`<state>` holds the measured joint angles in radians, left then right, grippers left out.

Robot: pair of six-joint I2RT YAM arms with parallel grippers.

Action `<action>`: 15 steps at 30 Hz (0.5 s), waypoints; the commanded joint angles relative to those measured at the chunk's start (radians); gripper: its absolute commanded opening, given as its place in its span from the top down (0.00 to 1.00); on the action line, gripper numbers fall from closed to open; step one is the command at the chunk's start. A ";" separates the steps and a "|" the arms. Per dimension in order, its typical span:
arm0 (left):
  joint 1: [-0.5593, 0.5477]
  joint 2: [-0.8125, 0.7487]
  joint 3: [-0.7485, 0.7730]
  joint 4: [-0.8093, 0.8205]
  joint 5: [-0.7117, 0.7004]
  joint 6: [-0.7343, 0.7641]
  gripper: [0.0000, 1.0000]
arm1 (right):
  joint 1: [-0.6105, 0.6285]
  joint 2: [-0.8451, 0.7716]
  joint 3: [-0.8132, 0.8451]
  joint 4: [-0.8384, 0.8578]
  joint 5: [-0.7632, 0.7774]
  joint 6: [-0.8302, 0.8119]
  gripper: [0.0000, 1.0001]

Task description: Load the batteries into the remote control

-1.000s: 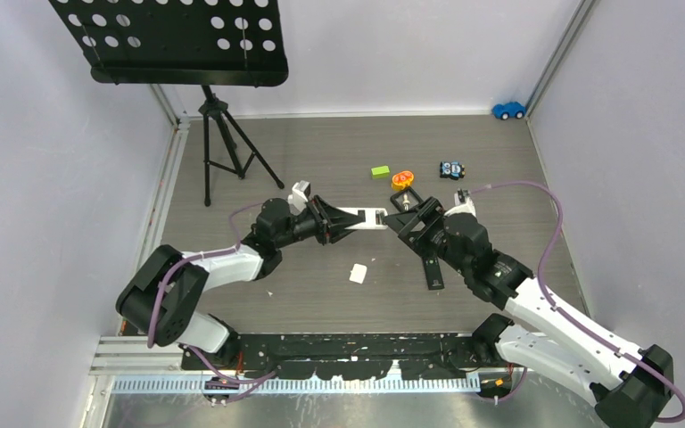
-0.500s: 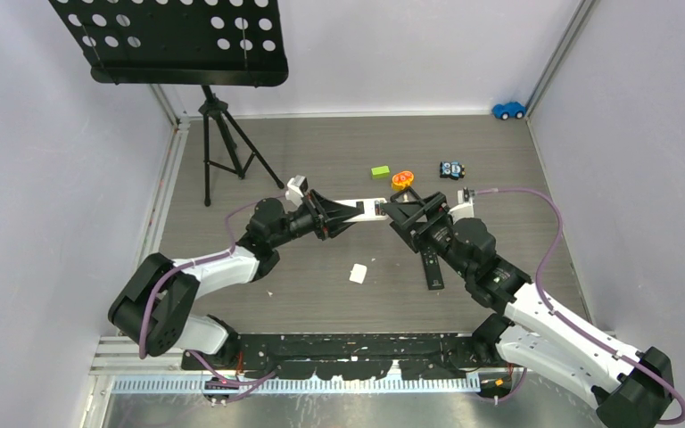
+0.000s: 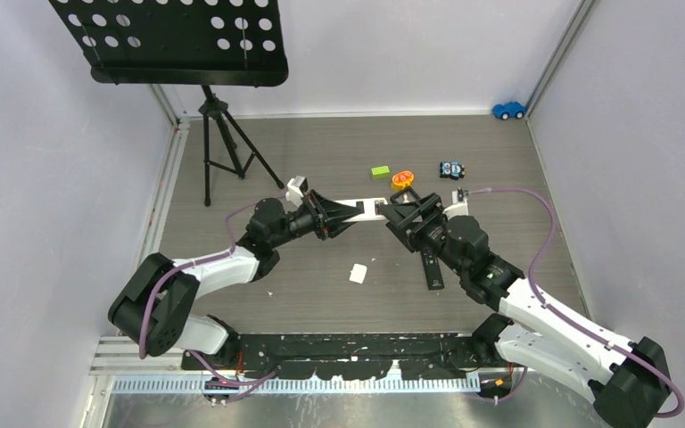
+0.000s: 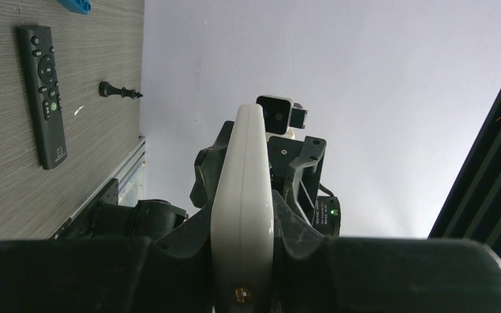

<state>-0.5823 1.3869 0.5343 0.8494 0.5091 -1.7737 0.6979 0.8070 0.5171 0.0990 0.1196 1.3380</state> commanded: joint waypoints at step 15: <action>0.001 -0.065 -0.003 0.127 0.052 -0.059 1.00 | -0.005 0.078 0.004 0.055 0.025 0.048 0.55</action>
<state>-0.5819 1.3815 0.5312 0.8551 0.5186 -1.8023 0.6979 0.8658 0.5159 0.1661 0.1131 1.3659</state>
